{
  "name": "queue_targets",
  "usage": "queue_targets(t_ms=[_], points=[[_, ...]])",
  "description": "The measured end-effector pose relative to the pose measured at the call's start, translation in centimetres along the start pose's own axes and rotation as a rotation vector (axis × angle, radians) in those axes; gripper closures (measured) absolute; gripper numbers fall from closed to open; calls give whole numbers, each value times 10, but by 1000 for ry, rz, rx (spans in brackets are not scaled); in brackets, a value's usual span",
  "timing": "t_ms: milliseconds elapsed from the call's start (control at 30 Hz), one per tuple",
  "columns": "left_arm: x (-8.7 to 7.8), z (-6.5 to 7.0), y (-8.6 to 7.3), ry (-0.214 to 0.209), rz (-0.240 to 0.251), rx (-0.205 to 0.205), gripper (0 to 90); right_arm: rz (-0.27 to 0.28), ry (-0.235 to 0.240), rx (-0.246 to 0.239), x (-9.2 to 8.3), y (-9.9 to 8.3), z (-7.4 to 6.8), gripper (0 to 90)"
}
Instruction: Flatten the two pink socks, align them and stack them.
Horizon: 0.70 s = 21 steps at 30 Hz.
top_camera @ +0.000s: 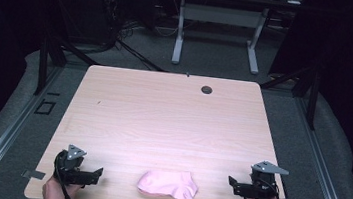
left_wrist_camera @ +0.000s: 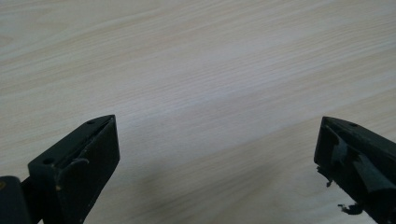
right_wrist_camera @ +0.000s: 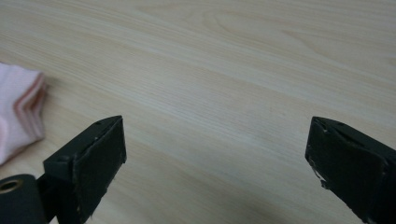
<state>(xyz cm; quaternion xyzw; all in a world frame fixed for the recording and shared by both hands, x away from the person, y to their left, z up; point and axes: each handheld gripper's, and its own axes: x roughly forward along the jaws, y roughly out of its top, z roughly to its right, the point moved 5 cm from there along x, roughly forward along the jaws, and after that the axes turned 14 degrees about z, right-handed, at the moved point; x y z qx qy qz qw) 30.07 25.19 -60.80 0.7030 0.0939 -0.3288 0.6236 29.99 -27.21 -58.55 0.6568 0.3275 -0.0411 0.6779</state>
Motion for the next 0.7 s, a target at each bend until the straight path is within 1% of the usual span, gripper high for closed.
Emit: queue_targets(t_ms=[67, 100, 167, 200, 233, 267, 367, 400, 533, 600, 633, 700], points=[[5, -5, -3, 10, -1, -9, 1, -2, -24, -5, 4, -5, 7, 44], [6, -7, -4, 16, -1, -8, 1, -12, -30, -8, 5, -7, 10, 42], [9, -10, -6, 26, 5, -14, 1, -19, -54, -16, 9, -12, 16, 42], [11, -11, -7, 31, 12, -21, 1, -22, -58, -19, 11, -14, 19, 42], [13, -12, -7, 39, 10, -22, 1, -24, -66, -23, 14, -16, 21, 42], [15, -13, -8, 46, 8, -14, 1, -33, -73, -24, 16, -19, 23, 39], [18, -14, -8, 39, 26, -23, 0, -43, -90, -44, 22, -25, 27, 33], [19, -14, -8, 35, 34, -29, 0, -43, -90, -51, 23, -26, 27, 22], [21, -16, -9, 37, 78, -34, 0, -26, -78, -38, 24, -28, 30, 8], [22, -16, -9, 34, 78, -33, 0, -8, -80, -35, 25, -28, 31, 0], [22, -16, -9, 35, 82, -38, 0, -13, -75, -38, 25, -29, 31, 0], [23, -17, -9, 35, 87, -37, 0, -7, -74, -36, 25, -29, 31, 0]])
